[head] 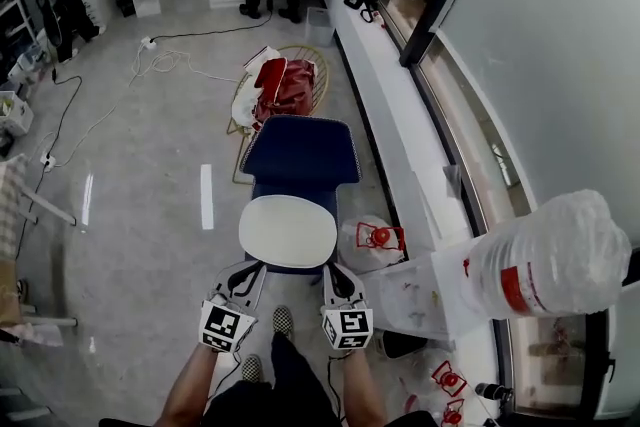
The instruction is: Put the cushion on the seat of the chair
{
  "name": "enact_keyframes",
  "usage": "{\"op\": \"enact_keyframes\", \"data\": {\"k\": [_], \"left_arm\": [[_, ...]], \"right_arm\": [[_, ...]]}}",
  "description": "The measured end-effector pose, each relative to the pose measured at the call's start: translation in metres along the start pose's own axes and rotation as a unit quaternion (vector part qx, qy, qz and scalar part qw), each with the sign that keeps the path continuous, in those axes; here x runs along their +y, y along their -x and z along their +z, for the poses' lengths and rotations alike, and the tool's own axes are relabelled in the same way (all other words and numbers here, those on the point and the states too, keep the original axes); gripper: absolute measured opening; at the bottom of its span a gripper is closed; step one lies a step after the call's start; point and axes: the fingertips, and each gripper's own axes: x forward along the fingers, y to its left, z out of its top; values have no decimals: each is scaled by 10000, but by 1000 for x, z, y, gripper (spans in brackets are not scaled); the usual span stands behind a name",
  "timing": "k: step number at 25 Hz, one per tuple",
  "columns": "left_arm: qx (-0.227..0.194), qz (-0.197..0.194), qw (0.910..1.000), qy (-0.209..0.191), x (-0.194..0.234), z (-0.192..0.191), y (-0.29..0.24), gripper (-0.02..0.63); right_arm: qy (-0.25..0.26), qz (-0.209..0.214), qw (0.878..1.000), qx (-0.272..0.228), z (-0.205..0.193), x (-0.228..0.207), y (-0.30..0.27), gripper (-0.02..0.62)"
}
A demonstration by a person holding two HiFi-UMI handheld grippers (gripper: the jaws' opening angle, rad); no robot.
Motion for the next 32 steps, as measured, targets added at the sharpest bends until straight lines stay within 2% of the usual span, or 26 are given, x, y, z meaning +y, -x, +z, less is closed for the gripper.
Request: {"op": "enact_keyframes", "data": {"k": [11, 19, 24, 32], "left_arm": [[-281, 15, 9995, -166, -24, 25, 75, 23], [-430, -48, 9987, -273, -40, 36, 120, 23], [-471, -59, 9977, -483, -49, 38, 146, 23], [-550, -15, 9976, -427, -59, 38, 181, 23]], "right_arm": [[135, 38, 9987, -483, 42, 47, 76, 38], [222, -81, 9974, -676, 54, 71, 126, 38], [307, -139, 9965, -763, 59, 83, 151, 38], [350, -231, 9948, -927, 62, 99, 185, 38]]}}
